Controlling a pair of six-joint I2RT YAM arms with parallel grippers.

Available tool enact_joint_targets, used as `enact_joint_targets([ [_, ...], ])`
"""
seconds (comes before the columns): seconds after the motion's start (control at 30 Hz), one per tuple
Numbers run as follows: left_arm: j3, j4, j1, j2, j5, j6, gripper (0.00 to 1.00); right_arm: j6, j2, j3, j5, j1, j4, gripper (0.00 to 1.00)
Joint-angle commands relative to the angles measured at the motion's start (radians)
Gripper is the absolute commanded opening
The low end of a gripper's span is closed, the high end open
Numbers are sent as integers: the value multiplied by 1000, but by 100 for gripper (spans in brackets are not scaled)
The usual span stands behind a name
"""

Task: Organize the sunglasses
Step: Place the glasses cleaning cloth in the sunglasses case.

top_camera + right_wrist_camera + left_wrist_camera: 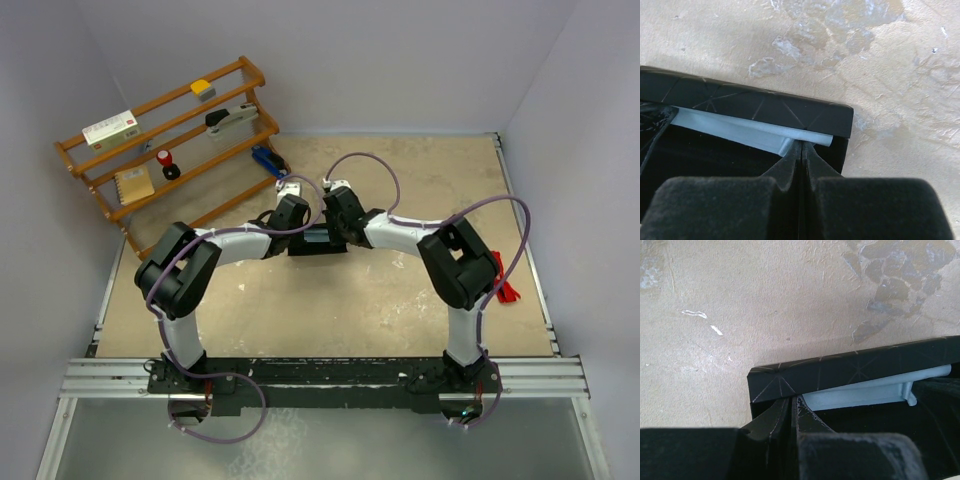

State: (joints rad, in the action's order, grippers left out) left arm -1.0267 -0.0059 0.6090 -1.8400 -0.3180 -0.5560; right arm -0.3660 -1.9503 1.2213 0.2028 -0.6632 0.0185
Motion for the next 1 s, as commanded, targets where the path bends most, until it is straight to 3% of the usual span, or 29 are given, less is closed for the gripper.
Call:
enact_joint_targets([
  [0.0,-17,16,-8,37,-10,12,0,-1,-13,58,94,-6,81,0],
  [0.27,-15,17,-8,42,-9,13,0,5,-4,78,234,-7,127,0],
  [0.97,-15,16,-8,38,-7,14,0,28,65,50,64,-55,28,0],
])
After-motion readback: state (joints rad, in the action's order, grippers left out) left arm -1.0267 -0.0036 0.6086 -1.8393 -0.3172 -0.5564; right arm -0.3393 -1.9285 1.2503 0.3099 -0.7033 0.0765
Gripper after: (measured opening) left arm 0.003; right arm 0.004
